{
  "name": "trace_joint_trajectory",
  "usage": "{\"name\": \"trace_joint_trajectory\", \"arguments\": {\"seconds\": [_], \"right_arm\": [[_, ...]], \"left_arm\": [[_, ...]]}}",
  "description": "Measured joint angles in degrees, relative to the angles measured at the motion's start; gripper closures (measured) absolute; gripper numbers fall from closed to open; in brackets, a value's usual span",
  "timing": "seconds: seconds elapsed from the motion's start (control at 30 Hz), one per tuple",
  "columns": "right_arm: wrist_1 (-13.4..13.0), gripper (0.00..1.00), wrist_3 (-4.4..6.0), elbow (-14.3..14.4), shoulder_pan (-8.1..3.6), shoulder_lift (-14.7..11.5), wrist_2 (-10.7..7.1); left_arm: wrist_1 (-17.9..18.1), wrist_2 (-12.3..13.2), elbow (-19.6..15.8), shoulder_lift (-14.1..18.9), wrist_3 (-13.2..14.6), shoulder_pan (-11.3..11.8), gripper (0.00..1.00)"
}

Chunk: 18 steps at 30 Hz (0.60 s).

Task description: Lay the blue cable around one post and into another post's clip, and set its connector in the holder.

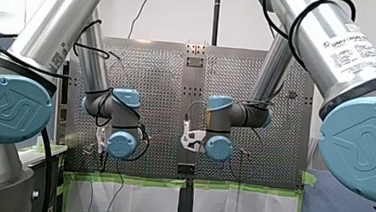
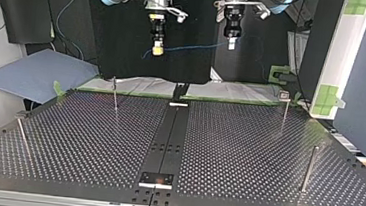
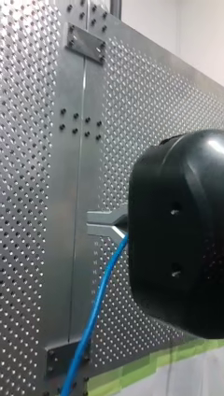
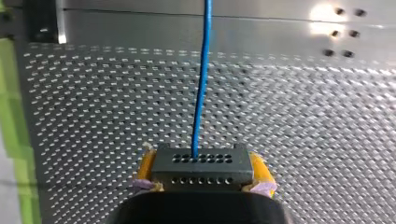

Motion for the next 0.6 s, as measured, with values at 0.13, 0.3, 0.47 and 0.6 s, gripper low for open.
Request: {"name": "trace_joint_trajectory", "arguments": {"seconds": [0.13,0.3,0.47,0.6], "right_arm": [[0.2,1.0,0.7,-0.5,-0.06,-2.0,0.05],[1.8,1.0,0.71,-1.8,0.04,-4.5,-0.14],[4.2,1.0,0.9,-2.5,0.03,-7.0,-0.42],[6.4,1.0,0.99,-2.6,0.08,-9.2,-1.03]], "left_arm": [[-2.1,-0.3,0.0,2.1,-0.8,0.2,0.98],[-4.5,-0.5,0.0,4.7,-1.3,0.3,0.98],[-4.8,-1.1,0.0,7.0,-2.7,0.5,0.98],[-3.8,-1.0,0.1,8.9,-3.8,0.5,0.98]]}}
